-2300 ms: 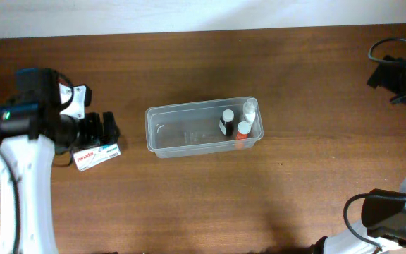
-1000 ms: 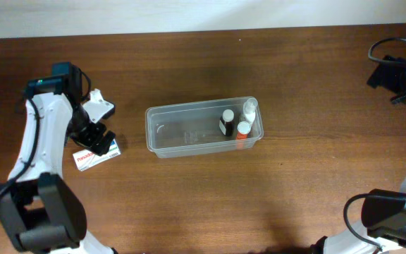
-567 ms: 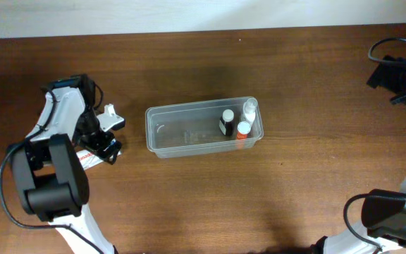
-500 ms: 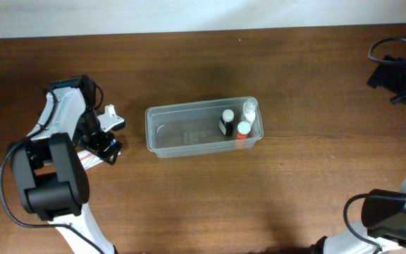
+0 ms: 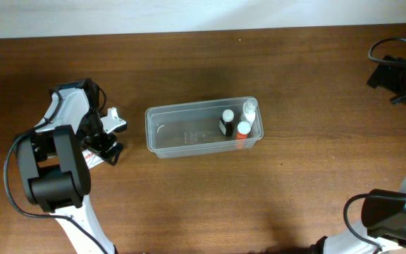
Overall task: Pack container
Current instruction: 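Grasp the white-and-blue Panadol box with the left gripper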
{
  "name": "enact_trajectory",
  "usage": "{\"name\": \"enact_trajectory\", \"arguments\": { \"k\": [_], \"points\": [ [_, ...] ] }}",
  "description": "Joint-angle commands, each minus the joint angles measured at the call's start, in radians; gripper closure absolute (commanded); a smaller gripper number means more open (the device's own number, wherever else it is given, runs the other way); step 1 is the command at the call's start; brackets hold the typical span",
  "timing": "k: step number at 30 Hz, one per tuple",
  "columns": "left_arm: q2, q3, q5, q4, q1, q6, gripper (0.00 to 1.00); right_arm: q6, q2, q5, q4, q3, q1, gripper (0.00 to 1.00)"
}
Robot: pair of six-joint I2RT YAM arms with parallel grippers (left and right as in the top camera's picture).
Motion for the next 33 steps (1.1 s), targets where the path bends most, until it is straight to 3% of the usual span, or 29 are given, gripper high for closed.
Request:
{"name": "enact_trajectory", "arguments": {
  "k": [1, 3, 4, 8, 22, 33],
  "points": [
    [0.025, -0.005, 0.074, 0.018, 0.000, 0.016, 0.06, 0.013, -0.005, 0.012, 0.001, 0.005, -0.002, 0.02],
    [0.025, -0.005, 0.136, 0.018, 0.000, 0.016, 0.11, 0.013, -0.005, 0.012, 0.001, 0.005, -0.002, 0.02],
    [0.025, -0.005, 0.194, 0.020, 0.000, 0.016, 0.21, 0.013, -0.005, 0.012, 0.001, 0.005, -0.002, 0.02],
    [0.025, -0.005, 0.273, 0.027, 0.000, 0.005, 0.43, 0.013, -0.005, 0.012, 0.001, 0.005, -0.002, 0.02],
    [0.025, -0.005, 0.294, 0.113, 0.000, -0.400, 0.51, 0.013, -0.005, 0.012, 0.001, 0.005, -0.002, 0.02],
    [0.025, -0.004, 0.342, 0.153, 0.000, -0.552, 0.51, 0.013, -0.005, 0.012, 0.001, 0.005, -0.002, 0.01]
  ]
}}
